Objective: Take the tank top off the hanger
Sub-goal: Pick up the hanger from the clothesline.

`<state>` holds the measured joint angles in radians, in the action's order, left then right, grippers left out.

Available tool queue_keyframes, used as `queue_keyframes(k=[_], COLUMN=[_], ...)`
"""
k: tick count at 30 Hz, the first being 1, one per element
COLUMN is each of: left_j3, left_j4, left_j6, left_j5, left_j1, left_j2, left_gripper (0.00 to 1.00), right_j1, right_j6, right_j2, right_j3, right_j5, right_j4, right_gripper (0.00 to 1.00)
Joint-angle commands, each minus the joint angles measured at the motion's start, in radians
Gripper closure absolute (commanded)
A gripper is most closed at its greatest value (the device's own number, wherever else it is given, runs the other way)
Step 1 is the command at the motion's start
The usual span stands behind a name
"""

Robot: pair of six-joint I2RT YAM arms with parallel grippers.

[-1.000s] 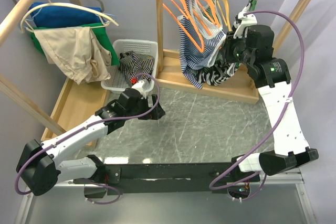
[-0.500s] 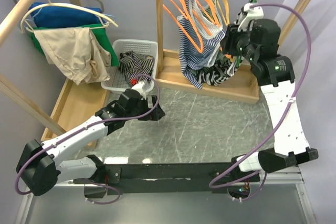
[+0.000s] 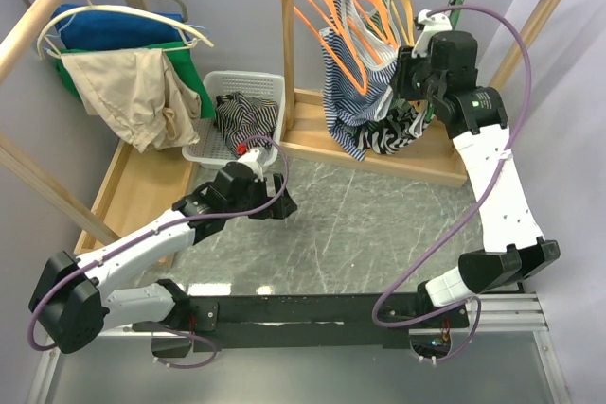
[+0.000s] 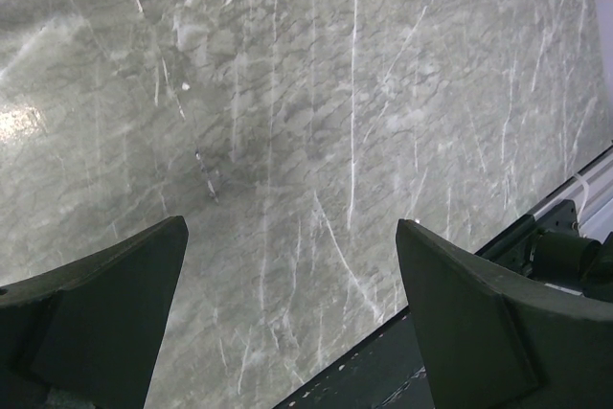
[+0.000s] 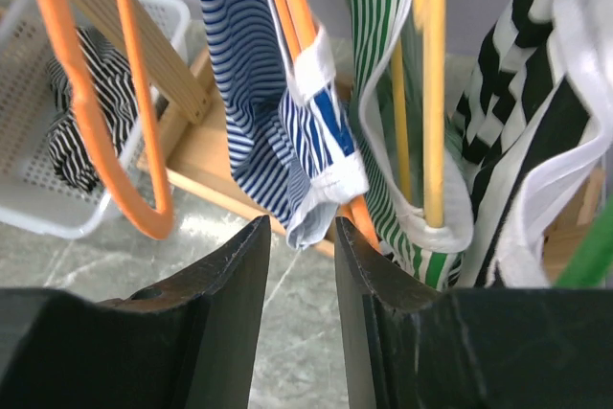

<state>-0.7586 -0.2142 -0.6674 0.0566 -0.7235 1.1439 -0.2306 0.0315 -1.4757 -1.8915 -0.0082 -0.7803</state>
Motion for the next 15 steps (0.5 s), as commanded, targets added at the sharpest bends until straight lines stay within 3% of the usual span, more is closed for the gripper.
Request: queue_keyframes(k=[1,15], left_j3=[0.008,0.001], left_j4=[0.039,0.064], left_j6=[0.002,-0.001], left_j5=[0.014,0.028], left_j1=[-0.007,-0.005], left_j2=[0.014,0.043], left_gripper=[0.04,0.04], right_j1=[0.016,0.027], right_j6=[-0.016,-0.019], right_j2=[0.037,0.080], right_j3=[0.032,-0.038], right_j5=[0.007,0.040], right_j4=[0.036,0.030], right_gripper=[0.59,0.52])
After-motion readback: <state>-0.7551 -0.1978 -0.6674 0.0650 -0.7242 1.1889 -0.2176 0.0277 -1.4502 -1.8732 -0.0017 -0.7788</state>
